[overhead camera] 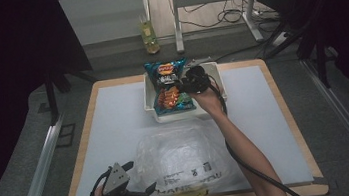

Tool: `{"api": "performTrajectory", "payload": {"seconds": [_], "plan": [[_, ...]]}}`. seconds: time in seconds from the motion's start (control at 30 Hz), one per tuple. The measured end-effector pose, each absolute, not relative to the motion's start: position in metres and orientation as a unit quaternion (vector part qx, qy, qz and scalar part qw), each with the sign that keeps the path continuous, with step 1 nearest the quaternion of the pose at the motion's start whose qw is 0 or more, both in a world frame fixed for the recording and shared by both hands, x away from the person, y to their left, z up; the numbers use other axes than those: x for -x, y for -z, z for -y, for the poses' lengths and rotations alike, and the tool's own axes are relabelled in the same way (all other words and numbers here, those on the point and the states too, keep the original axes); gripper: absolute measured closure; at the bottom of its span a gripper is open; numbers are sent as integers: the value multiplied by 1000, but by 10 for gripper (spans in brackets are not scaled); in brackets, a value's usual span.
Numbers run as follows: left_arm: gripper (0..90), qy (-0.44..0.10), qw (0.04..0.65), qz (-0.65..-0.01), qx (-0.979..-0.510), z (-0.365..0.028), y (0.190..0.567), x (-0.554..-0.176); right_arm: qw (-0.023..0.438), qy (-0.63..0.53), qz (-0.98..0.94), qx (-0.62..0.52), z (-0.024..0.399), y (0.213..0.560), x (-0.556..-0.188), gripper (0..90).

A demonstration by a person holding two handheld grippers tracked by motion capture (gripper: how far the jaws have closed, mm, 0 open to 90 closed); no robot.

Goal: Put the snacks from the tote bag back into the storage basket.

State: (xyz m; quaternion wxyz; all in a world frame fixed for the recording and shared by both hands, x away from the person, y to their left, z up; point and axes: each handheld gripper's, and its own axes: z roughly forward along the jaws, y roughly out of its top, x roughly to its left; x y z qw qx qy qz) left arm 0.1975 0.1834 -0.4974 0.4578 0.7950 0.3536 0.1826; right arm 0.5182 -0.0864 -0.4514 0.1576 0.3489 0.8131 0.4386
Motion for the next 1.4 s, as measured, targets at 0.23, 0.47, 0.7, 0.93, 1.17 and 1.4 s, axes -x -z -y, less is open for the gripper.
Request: {"api": "performTrajectory", "payload": {"seconds": [0.23,0.47,0.7,0.93,1.17,1.4], "plan": [[21,-185,460,-354,-793,-184,497,-197,162,-438,-817,-339,88,445,-511,524],[27,-192,465,-351,-790,-185,496,-196,160,-432,-824,-330,93,442,-503,470],[41,-189,469,-345,-791,-185,496,-196,154,-429,-830,-323,97,440,-495,416],[37,-191,471,-347,-788,-185,496,-196,152,-423,-836,-316,100,443,-487,370],[38,-187,475,-343,-788,-185,497,-196,151,-421,-839,-309,102,447,-480,315],[37,-187,476,-345,-787,-185,497,-196,149,-426,-839,-305,103,449,-472,275]]}}
